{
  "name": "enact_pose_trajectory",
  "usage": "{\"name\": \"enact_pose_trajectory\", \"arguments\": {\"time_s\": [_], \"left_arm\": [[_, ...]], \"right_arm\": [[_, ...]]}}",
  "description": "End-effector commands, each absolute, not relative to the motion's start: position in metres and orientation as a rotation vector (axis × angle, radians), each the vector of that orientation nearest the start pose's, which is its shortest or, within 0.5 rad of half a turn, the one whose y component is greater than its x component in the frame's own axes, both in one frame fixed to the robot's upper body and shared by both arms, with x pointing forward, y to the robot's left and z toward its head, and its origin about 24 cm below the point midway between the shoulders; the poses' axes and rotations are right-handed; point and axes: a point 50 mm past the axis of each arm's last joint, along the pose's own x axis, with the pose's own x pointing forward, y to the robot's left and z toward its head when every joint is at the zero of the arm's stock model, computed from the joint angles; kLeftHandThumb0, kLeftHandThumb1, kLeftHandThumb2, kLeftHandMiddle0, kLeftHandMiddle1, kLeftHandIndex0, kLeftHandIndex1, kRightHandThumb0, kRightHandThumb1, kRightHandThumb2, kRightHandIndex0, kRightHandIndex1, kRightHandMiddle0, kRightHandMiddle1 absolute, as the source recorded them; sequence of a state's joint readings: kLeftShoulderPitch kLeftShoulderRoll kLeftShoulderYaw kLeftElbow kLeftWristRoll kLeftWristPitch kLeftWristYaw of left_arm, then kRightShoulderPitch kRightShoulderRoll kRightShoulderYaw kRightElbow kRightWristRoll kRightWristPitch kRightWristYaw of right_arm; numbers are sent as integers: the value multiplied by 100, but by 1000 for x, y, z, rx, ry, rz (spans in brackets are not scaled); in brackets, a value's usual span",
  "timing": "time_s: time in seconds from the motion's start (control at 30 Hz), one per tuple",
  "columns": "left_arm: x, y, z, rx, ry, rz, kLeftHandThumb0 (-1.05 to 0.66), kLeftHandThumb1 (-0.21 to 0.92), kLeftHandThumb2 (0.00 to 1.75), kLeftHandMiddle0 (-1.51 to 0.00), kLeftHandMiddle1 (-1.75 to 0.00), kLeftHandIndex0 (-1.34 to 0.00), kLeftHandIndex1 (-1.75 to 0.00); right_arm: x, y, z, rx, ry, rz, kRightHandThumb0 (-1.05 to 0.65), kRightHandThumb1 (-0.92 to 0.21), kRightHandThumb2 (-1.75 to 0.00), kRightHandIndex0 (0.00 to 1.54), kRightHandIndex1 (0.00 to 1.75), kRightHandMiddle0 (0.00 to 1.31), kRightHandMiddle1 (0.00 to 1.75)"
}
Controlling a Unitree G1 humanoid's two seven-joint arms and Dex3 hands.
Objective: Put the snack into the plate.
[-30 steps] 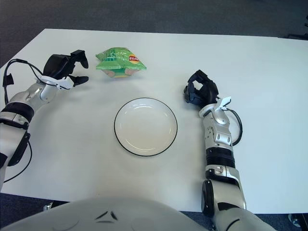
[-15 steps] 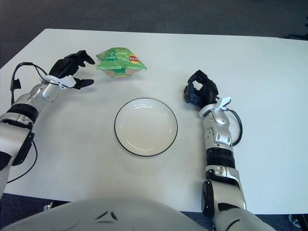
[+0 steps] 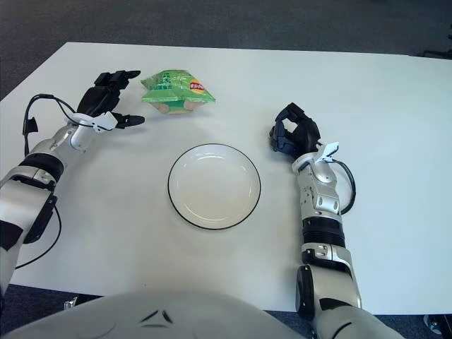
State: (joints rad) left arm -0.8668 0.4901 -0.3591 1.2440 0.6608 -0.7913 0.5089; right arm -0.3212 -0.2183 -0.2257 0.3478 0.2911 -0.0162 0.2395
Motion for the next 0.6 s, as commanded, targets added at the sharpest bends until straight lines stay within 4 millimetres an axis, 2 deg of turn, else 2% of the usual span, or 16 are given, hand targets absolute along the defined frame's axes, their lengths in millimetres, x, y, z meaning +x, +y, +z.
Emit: {"name": "enact_pose_trajectory", "arguments": {"time_s": [0.0,0.33,0.57], "left_arm": [[367,194,106,1147,-545,-128,-105,83,28,0,-3,0,-2],[370,181,102,1256,-594,-109,-105,90,15,0,0,0,0],[370,179,102,1292,-610,-90,-105,92,16,0,0,0,0]], "right_arm": [[301,-220,44,154,46,39,-45,-42,-119,127,175,54,175],[301,-220,43,150,49,44,-45,-41,-120,128,175,54,175],[301,-220,43,148,57,46,-45,-41,-121,128,175,54,175]]}}
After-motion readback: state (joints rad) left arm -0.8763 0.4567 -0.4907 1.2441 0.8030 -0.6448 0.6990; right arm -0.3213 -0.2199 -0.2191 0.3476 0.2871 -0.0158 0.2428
